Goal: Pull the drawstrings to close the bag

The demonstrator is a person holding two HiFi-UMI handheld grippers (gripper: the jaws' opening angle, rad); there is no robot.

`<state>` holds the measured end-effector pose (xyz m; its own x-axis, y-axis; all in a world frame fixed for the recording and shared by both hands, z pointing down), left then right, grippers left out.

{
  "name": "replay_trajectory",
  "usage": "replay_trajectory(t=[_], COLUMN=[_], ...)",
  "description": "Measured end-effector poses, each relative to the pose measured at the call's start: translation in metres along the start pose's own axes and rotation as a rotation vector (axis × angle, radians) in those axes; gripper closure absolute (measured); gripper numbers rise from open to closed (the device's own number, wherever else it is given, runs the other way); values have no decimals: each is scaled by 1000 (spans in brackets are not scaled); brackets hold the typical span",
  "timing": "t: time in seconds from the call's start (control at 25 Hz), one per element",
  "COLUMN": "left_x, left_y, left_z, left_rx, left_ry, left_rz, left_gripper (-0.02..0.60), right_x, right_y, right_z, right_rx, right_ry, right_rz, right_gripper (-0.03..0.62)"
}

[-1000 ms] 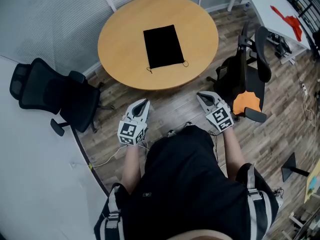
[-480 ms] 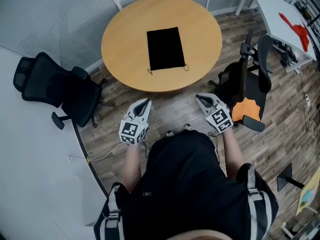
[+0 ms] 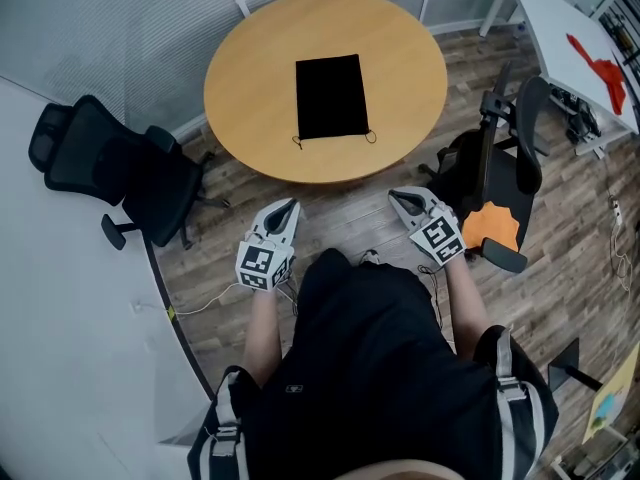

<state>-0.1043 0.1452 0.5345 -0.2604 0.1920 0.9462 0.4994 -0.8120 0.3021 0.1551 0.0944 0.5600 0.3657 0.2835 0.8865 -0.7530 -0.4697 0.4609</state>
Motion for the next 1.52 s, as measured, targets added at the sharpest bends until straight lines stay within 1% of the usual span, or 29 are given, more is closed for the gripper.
replay_trajectory(t=[0.24,0.56,0.84,0.96,1.28,1.52], left_x=[-5,-15,-15,-13,-12,-5], left_y=[8,19,19,17,25,33], left_z=[7,8,4,-7,-50,-81], left_rx=[12,27,30,24,4,5], left_ry=[8,31,35,34,19,8], left_rz=[0,7,1,-4,9,3], left_gripper=[563,563,563,563,562,563], right_x=[4,9,4,-2,-23,-35], right_y=[-7,-14,-8,3,32,60], right_z=[0,4,7,8,22,33], right_rx=[-20,-11,-11,-8,34,50], right_ry=[-6,-6,-10,-12,3,10], right_rz=[-12,-15,-11,-6,6,1], right_gripper=[536,536,536,536,536,536])
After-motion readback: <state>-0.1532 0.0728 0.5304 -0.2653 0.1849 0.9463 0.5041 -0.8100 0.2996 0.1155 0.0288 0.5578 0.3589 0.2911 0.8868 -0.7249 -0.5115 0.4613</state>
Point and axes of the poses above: the fingertips, and each gripper's own axes: y forward along the fingers, z to its right, x out of its underside, the point moved 5 cm from there along -y, backward along the fingers, and after that the axes turned 9 degrees about y, right-handed, at the moved point
